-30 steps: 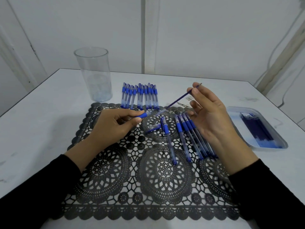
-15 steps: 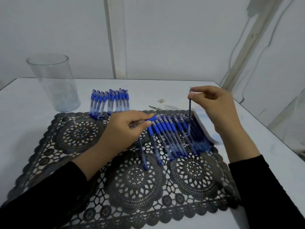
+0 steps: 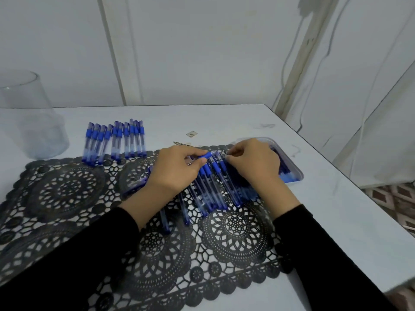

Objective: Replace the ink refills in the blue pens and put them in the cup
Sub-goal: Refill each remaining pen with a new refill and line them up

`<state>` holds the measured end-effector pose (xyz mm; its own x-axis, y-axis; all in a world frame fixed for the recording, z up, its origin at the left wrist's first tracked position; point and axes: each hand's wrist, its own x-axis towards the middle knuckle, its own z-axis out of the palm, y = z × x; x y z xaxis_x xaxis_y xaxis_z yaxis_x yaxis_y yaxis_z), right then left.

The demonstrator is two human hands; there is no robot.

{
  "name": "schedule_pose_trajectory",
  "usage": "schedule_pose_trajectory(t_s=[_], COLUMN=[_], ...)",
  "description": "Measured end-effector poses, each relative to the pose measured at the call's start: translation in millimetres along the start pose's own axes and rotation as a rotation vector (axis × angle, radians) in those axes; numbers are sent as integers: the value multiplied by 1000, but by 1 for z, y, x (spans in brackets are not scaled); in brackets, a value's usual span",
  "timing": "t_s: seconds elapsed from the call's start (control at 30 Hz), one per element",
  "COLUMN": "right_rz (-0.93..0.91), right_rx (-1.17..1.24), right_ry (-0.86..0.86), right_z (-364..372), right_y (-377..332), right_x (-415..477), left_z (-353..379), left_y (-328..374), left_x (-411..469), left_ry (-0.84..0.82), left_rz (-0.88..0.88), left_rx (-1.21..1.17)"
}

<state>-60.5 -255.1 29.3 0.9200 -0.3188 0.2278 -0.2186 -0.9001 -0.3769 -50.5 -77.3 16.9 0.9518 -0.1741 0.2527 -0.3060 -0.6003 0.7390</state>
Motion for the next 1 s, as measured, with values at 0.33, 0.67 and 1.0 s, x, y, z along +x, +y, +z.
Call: schedule_pose_trajectory(t_s=[0.33, 0.67, 1.0], right_rz=[-15, -24, -82], right_rx=[415, 134, -98], right_ry=[-9, -75, -57], right_z=[-34, -37, -15], right_y=[25, 84, 76], right_x=[9, 23, 23], left_z=[3, 28, 35], left_y=[0, 14, 15], left_x=[1, 12, 2], left_ry=[-2, -57, 22], left_rz=[25, 48, 148], left_rx=[-68, -172, -255])
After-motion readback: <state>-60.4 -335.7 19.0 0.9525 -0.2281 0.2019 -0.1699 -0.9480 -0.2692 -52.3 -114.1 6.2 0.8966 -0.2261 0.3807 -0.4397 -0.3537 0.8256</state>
